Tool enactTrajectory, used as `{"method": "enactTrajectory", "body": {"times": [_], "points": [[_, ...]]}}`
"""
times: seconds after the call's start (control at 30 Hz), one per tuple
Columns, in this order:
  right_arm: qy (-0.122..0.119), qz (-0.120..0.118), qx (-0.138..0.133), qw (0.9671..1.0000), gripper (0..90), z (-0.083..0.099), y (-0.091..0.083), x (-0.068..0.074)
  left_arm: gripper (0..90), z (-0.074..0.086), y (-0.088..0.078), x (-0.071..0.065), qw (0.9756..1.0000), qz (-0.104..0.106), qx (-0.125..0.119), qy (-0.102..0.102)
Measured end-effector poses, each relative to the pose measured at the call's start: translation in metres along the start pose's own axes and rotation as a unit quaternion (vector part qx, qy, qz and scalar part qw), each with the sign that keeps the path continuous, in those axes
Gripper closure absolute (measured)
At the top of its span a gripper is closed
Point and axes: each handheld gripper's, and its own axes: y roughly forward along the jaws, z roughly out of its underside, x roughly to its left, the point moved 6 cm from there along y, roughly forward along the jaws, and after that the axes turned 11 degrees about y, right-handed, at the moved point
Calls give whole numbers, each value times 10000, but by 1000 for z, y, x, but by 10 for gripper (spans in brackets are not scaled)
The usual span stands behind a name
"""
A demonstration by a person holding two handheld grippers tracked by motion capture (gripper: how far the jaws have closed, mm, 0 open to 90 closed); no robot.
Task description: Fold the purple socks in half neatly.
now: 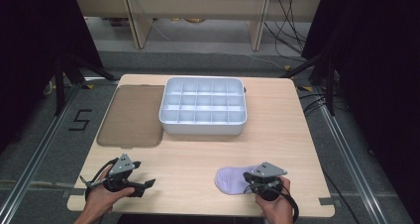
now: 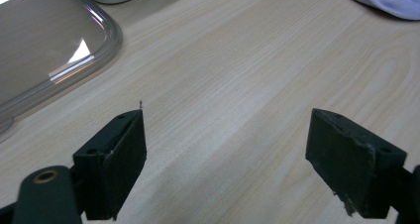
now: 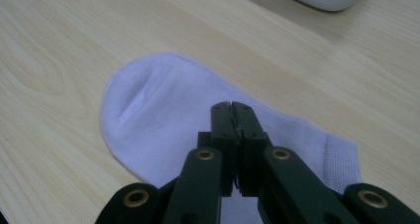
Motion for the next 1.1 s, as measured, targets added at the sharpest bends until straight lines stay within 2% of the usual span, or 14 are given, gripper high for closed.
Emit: {"method": "enactTrajectory", "body": {"times": [0.03,0.07,0.1,0.13,0.17,0.2,0.27,0.3,0.37,0.47,0.5,0.63,0.77,1.1], "points": [[0,0,0,10000,898,0,0,0,152,0,0,0,10000,10,4,-19],[-108,14,-53,9999,900,-2,4,0,152,-2,2,-4,9998,13,-87,-185],[-104,-11,58,9999,900,-1,4,2,152,-2,2,-4,9998,13,-66,-171],[-35,-28,138,9999,900,0,5,3,152,-1,1,-1,10000,19,6,15],[-199,-4,59,9998,900,-1,7,2,152,-1,1,-3,10000,76,2,-37],[-136,3,162,9998,900,0,8,4,152,-3,3,-6,9998,55,-81,-196],[-152,20,161,9998,900,0,8,5,152,-3,4,-6,9998,69,-83,-149],[-268,38,102,9996,900,-3,11,5,152,-1,3,-4,9999,117,73,32],[-335,47,58,9994,900,-4,13,4,152,-2,4,-4,9999,91,49,14],[-303,21,353,9989,900,-1,19,7,152,-2,7,-7,9999,113,15,-57],[-338,26,349,9988,900,-1,22,8,152,-2,7,-5,9999,104,72,28],[-436,33,542,9976,900,-2,29,13,152,-2,7,-6,9999,118,61,-67],[-533,33,526,9972,900,-4,33,18,152,-2,7,-7,9999,118,42,-81],[-725,-195,591,9954,900,-17,53,57,152,-3,7,-6,9999,106,43,-88]]}}
